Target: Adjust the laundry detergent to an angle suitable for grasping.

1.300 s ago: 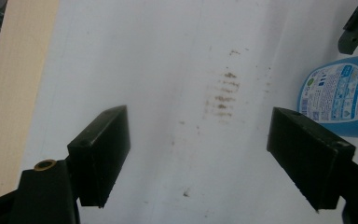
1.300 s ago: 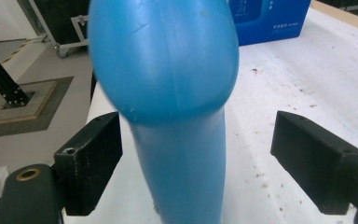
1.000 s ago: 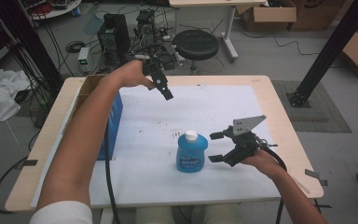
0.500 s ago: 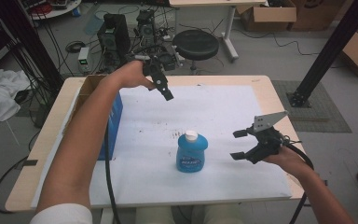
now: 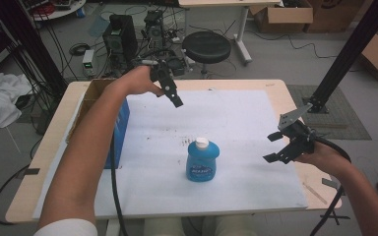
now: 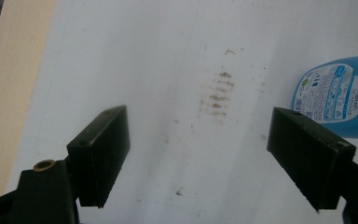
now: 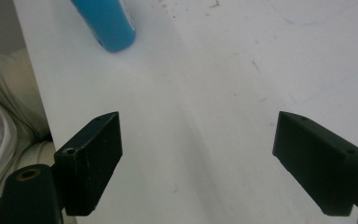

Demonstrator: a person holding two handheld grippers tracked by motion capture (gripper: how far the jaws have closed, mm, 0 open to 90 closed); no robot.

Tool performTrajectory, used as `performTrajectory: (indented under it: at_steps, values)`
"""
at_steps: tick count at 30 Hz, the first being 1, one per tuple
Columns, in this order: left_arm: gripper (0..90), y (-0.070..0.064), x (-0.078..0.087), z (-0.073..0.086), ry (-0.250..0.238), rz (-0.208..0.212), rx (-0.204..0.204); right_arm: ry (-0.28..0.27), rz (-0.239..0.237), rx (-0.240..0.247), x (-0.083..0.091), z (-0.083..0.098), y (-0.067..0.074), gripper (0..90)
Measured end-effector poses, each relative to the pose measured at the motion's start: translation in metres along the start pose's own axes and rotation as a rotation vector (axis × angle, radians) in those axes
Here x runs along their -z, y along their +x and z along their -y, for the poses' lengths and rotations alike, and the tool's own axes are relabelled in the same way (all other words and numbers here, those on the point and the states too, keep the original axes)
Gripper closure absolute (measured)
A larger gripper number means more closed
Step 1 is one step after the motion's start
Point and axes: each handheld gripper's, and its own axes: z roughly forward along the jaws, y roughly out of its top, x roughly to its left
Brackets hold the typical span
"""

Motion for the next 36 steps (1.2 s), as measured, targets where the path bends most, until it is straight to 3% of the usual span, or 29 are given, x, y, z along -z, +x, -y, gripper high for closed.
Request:
performTrajectory:
  at_steps: [10,36]
  values:
    - [21.8,-0.0022,-0.0007,0.0030,0.003,0.000,0.009,0.062,0.053,0.013,0.0079,-0.0024,-0.0027,15.6]
    - [21.7,-0.0084,0.0032,0.0025,-0.004,-0.013,0.007,0.059,0.067,0.026,0.0065,-0.0075,0.0020,16.2]
